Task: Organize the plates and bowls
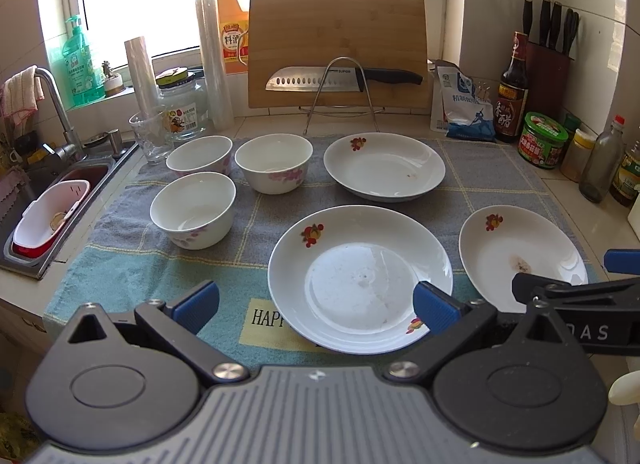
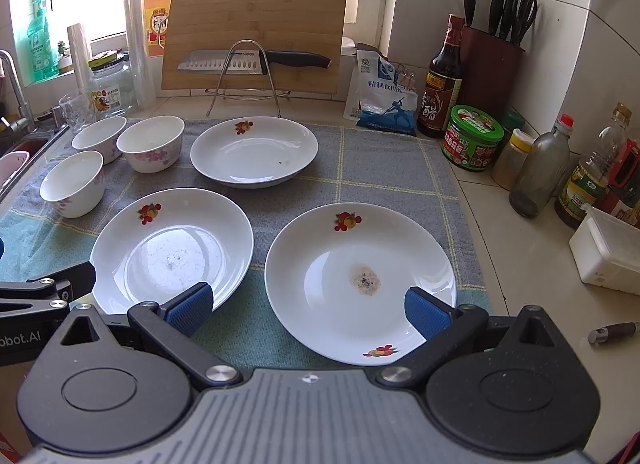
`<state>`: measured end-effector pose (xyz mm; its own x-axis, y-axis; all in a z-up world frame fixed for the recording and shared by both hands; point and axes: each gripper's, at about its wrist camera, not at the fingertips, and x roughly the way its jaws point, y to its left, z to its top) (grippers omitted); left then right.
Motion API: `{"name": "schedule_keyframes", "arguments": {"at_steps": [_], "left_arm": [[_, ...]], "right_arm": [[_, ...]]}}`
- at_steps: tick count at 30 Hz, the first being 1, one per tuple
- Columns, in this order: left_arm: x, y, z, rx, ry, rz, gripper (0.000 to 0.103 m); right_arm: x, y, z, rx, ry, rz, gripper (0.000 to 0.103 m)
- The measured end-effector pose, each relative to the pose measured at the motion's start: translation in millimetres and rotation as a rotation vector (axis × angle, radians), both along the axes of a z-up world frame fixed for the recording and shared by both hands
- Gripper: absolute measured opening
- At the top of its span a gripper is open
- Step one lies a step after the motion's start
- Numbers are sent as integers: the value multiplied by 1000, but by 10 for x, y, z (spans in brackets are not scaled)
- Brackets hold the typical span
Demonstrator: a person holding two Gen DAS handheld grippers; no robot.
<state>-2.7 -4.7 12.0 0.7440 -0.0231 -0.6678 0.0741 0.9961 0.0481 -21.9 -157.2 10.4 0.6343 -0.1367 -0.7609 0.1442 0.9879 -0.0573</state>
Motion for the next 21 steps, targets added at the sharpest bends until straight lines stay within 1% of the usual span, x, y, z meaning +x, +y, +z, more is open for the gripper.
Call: {"name": "schedule_keyframes", "arguments": {"at_steps": [5,9,13,21], "left_arm": [[12,-7,26,7,5,-19,102],[55,11,22,-13,15,-37,102],[92,12,43,-33,-5,-64,102],[206,-40,52,-3,-43,-129,102]], "right_arm": [[-8,7,0,-1,-10,2,103],[-3,10,4,-7,-22,-1,103],[-1,-31,8,12,-38,3,103],[-45,-173,-28,3,-108,49,103]]}}
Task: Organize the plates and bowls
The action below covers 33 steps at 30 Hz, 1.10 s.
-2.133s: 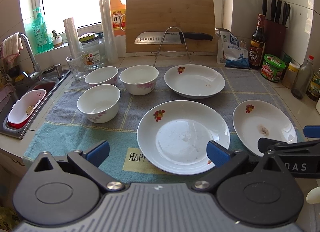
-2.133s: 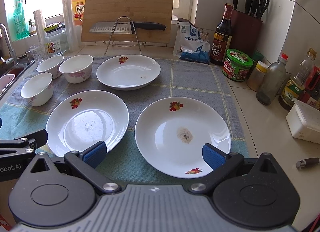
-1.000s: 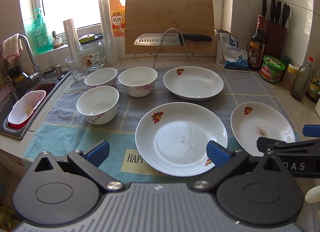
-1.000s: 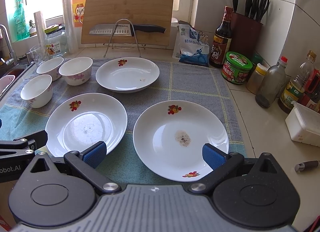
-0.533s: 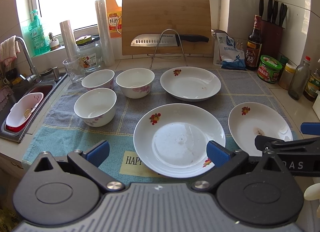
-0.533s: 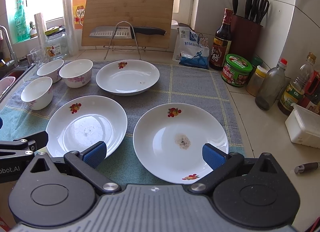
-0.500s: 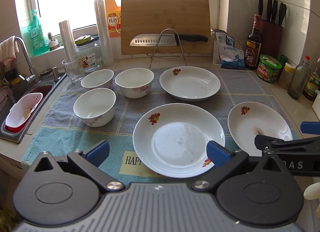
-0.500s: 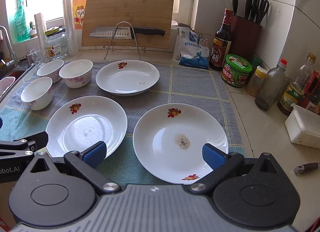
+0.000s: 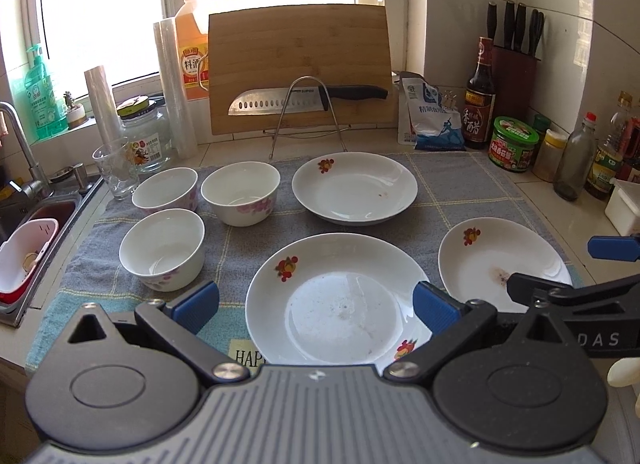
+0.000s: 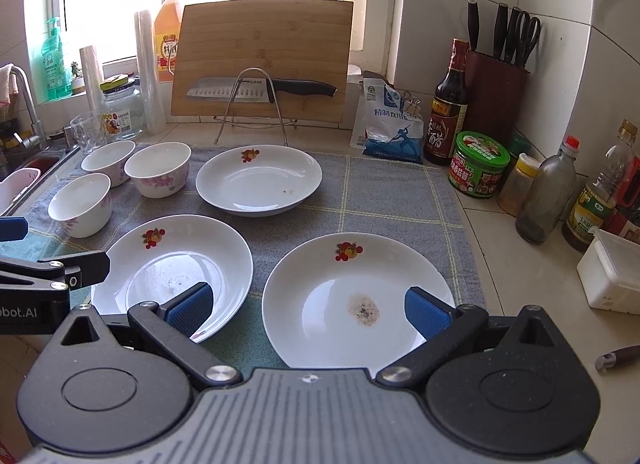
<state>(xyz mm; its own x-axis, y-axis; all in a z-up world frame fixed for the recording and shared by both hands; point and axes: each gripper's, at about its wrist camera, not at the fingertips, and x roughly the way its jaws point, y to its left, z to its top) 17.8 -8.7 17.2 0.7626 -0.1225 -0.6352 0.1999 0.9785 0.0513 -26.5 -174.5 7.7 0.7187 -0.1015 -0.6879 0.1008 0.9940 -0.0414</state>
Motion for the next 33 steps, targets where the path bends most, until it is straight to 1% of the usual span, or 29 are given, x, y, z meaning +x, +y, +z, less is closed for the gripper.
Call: {"name": "schedule_keyframes", "arguments": {"at_steps": [3,7,11,15,18,22,25,28,31,33], "left_arm": [[89,16,-16,-5,18,-19,102],[222,13,-48,-19,55,-66,102],[357,-35,-88,-2,51,-100,102],[536,-79,-106,-11,61,-154,102],[640,-116,-114,-18,56,-213,102],[804,-189,-141,-27,34,-313,102],[928,-241,-173,-38,45,-374,102],[1004,-306,-202,-42,49,-461,102],[1033,-371,-229,-31,62,-535,102],[1064,-410,-256,-46,89,-583,102]], "right_arm": [[-8,-94,-70,-16,10,-1,103],[-50,-260,-172,-1,23,-19,103],[-85,-340,-281,4,37,-6,103],[-113,-353,-408,3,67,7,103],[-118,-356,-528,3,95,1,103],[-105,-365,-721,5,134,-41,103],[-93,-376,-876,21,152,-86,103],[-75,-363,-978,19,155,-122,103],[-47,-338,-1022,-1,143,-130,103],[-27,-356,-1042,2,124,-127,103]]}}
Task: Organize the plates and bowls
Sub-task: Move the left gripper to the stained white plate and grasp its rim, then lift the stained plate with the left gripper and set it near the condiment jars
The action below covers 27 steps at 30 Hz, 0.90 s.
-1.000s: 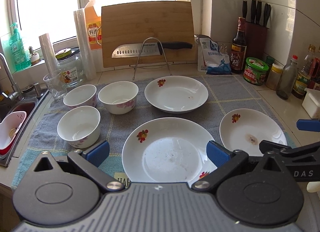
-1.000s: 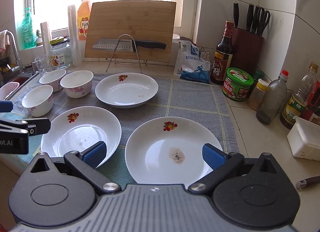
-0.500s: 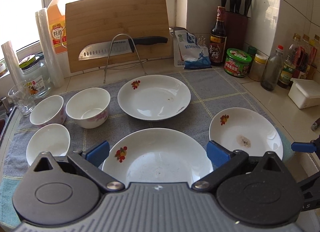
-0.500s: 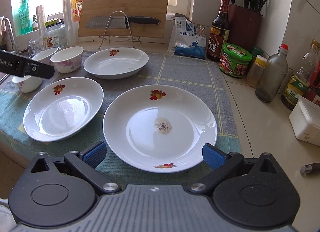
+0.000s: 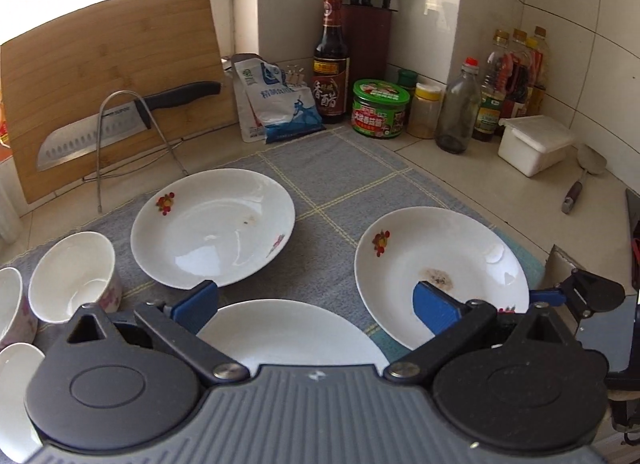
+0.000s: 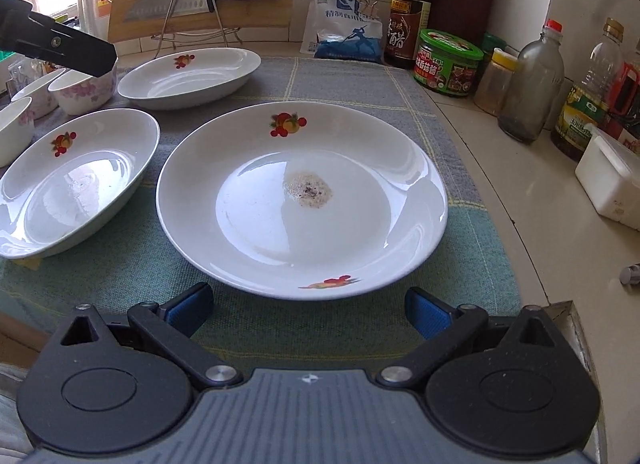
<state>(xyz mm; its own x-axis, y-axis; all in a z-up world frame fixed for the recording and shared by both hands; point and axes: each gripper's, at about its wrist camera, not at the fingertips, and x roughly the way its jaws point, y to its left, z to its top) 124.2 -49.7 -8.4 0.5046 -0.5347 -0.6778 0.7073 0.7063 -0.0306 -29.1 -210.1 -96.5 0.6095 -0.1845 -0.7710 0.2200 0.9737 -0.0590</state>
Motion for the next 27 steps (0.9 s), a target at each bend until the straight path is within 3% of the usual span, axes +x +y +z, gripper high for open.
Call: {"name": "schedule_keyframes", "arguments": {"at_steps": [3,11,17,27], "left_arm": [[95,-100,-64,0,77,-51,102],[123,-450,-83,57,32,-170,102],[278,-782,-149,76,111,-266,102],[602,-1291,-396,173,224,-365,100]], "right_arm": [[60,-68,-19,25,-15,6,103],[60,-192,-45,37,-49,118,103],[16,-245,-53,37,-76,158,103],[-40,-251,-72,33,-114,166,103]]}}
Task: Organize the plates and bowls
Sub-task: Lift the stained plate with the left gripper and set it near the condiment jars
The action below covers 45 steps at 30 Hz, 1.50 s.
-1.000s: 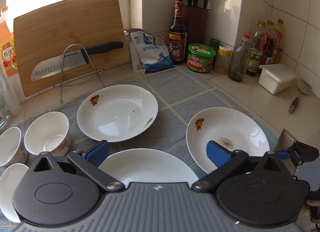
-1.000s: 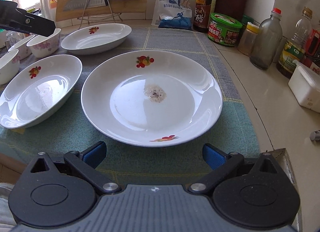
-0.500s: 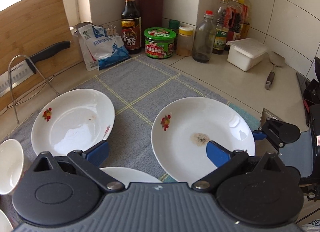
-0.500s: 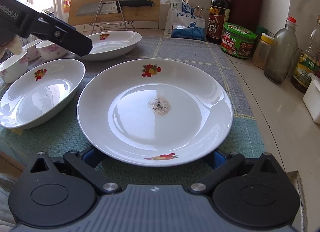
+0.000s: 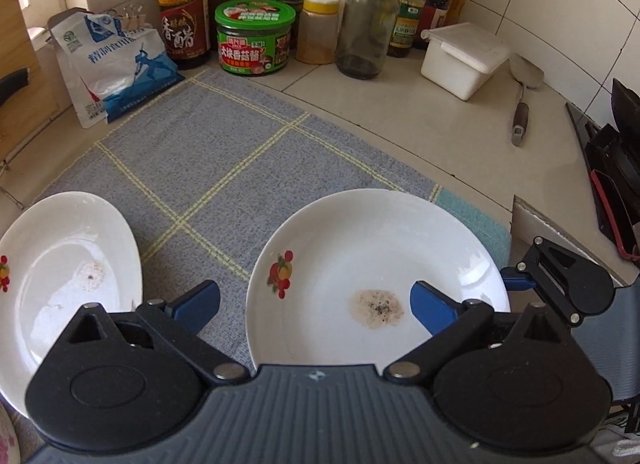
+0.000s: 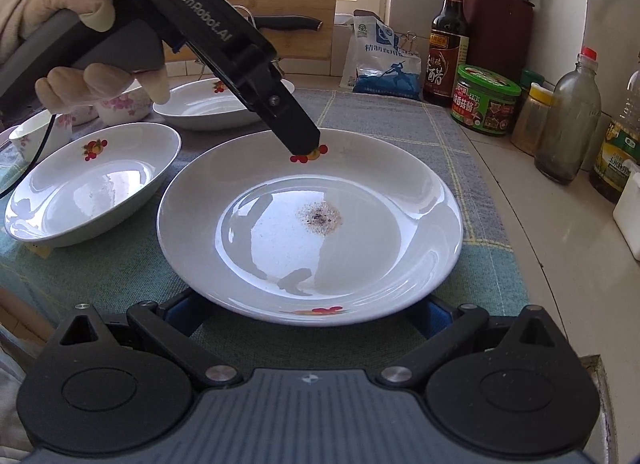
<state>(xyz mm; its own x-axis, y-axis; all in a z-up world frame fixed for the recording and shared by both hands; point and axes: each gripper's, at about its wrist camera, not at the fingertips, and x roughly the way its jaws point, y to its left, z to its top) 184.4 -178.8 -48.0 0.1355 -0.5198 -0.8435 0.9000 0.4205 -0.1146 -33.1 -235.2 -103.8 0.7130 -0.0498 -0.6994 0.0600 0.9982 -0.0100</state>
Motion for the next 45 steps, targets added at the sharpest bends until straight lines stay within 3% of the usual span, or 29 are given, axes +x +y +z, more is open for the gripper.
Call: {"name": "schedule_keyframes", "arguments": {"at_steps": [9,11,16,23,32,45], "left_arm": [[151,-220,-135,55,82,-65,90],[166,-264,-139,74,84,-77,84],[223,-313,-139,92,109,-91,81],[297,-370,-169,120,159,-118,81],[270,-406,-205,145,156,-137,81],[340,-390,-71,89,154,-120,81]], "right_arm": [[-14,-12,6,-1,-8,19,103],[-21,-30,3,-1,-13,22,103],[-25,-50,12,-1,-13,30,103],[4,-60,31,-4,1,46,103],[48,-74,60,5,27,48,103],[145,-160,198,-21,40,75,103]]}}
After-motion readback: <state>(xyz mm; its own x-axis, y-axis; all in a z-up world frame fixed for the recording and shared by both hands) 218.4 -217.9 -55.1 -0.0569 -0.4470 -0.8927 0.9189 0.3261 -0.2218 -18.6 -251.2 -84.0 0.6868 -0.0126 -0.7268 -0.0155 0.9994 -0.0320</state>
